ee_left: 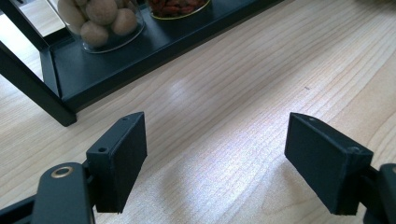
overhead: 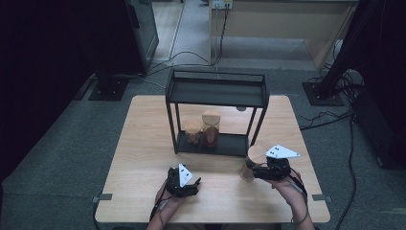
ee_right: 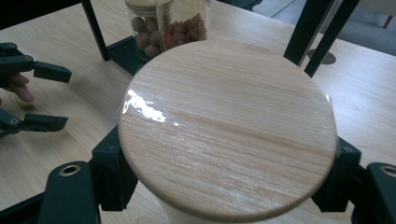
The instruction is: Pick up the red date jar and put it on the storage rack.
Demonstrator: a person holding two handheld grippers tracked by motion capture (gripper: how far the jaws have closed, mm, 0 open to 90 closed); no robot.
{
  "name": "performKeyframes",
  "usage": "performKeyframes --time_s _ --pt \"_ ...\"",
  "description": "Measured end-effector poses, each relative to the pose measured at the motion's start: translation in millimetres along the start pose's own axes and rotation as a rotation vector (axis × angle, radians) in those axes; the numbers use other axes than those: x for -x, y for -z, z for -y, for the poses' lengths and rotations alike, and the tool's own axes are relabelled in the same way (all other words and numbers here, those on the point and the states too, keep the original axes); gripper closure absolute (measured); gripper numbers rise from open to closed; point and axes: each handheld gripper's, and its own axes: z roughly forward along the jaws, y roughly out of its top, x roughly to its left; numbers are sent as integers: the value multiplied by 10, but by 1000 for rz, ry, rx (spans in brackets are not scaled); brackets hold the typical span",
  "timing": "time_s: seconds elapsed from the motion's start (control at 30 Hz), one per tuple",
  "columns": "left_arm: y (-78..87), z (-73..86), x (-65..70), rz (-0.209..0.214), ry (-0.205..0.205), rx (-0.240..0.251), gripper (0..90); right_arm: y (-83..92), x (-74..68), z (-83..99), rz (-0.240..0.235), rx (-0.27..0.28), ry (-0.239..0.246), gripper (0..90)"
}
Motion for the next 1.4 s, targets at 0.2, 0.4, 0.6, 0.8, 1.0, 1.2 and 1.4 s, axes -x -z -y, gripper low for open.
performKeyframes --time_s 0.2,0.4,0.6,0.8,1.0,1.2,1.4 --pt "1 1 3 -1 -1 1 210 -12 -18 4 6 4 -4 247" --pt "1 2 3 -1 0 2 210 -29 -45 3 9 7 -7 247" --pt "2 3 2 -2 -1 2 210 -55 -65 2 7 6 -6 247" --pt "2 3 2 -2 -1 2 210 -73 -81 -3 6 6 -8 247" --pt "2 4 3 -2 -1 3 210 -99 -97 -17 -2 1 -5 247" --pt "5 8 -8 1 3 4 210 -136 -130 -37 -4 -9 3 247" --pt "11 19 -20 5 13 11 210 -181 -159 -78 -10 -17 15 247"
